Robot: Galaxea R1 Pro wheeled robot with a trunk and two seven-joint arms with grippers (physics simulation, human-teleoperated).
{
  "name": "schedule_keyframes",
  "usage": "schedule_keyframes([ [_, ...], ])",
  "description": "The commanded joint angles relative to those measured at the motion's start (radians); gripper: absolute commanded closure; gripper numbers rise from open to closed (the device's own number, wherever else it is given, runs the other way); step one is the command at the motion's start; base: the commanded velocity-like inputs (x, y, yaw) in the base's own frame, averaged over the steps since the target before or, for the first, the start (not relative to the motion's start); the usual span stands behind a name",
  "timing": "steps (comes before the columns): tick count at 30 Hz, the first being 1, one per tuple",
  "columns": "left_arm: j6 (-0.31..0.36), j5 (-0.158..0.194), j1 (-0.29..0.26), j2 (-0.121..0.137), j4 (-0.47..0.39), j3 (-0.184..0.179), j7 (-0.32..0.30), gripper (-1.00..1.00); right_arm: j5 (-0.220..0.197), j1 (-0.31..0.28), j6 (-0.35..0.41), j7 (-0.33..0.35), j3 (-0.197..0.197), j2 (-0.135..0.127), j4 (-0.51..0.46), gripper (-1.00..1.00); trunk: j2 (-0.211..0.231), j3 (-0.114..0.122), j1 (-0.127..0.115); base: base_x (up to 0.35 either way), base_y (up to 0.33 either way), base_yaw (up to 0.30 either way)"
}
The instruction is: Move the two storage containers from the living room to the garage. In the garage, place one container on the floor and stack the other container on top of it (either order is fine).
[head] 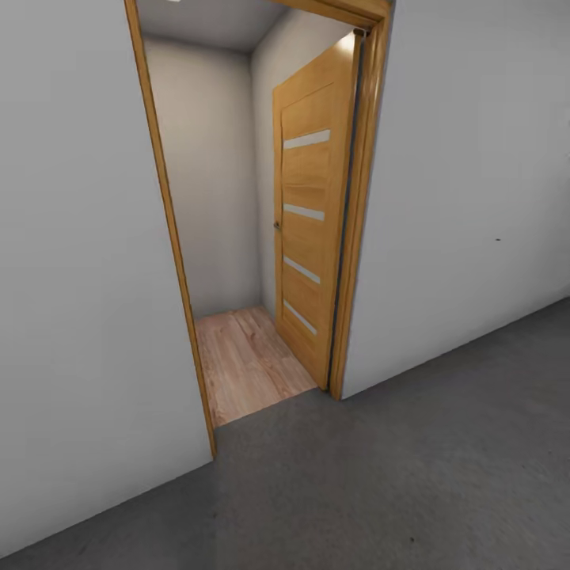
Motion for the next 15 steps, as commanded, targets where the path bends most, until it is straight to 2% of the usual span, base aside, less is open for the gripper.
schedule_keyframes([
  [1,0.0,0.007,0.0,0.0,0.0,0.006,-0.004,-1.0,-0.011,-0.001,-0.005,0.006,0.006,0.0,0.003,-1.0,-0.001,-0.001,0.0,0.234,-0.134,-0.022],
  [15,0.0,0.007,-0.001,0.003,0.0,0.005,-0.004,-1.0,-0.012,-0.001,-0.007,0.005,0.006,0.0,0.003,-1.0,-0.001,-0.001,0.0,0.255,-0.148,-0.003],
])
